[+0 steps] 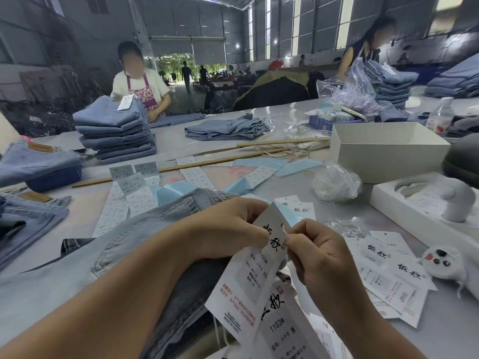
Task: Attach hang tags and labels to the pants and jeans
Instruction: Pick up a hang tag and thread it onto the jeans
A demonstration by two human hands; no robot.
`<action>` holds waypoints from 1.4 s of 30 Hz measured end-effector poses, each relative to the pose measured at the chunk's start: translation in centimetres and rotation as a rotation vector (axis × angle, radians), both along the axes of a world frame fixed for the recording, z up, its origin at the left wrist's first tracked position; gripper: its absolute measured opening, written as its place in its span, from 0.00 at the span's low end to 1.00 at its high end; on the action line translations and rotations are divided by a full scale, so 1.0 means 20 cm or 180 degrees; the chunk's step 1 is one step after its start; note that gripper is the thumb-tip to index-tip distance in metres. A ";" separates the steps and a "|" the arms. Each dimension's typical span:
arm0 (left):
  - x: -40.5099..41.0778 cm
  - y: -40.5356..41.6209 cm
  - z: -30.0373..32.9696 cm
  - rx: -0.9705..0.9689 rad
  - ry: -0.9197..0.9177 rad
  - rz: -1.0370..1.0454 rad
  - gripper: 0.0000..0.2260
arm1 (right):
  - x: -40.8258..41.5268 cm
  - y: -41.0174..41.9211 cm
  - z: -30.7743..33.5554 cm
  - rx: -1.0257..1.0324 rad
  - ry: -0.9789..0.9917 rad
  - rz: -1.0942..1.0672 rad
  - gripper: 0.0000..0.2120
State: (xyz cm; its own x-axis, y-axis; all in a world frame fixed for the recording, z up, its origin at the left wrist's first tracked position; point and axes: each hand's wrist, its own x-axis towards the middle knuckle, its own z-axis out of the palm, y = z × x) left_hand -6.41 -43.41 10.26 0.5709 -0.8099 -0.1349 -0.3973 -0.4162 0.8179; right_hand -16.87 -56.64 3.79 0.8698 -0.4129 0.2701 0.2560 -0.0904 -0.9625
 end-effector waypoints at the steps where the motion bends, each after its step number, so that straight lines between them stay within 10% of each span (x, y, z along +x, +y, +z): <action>1: 0.00 0.00 0.00 -0.0027 0.0038 0.0004 0.13 | 0.00 0.00 0.00 0.0032 -0.0023 0.0026 0.11; 42: 0.00 0.01 0.01 -0.0019 0.0261 -0.0079 0.15 | 0.02 -0.03 -0.01 -0.0091 0.0097 -0.0205 0.13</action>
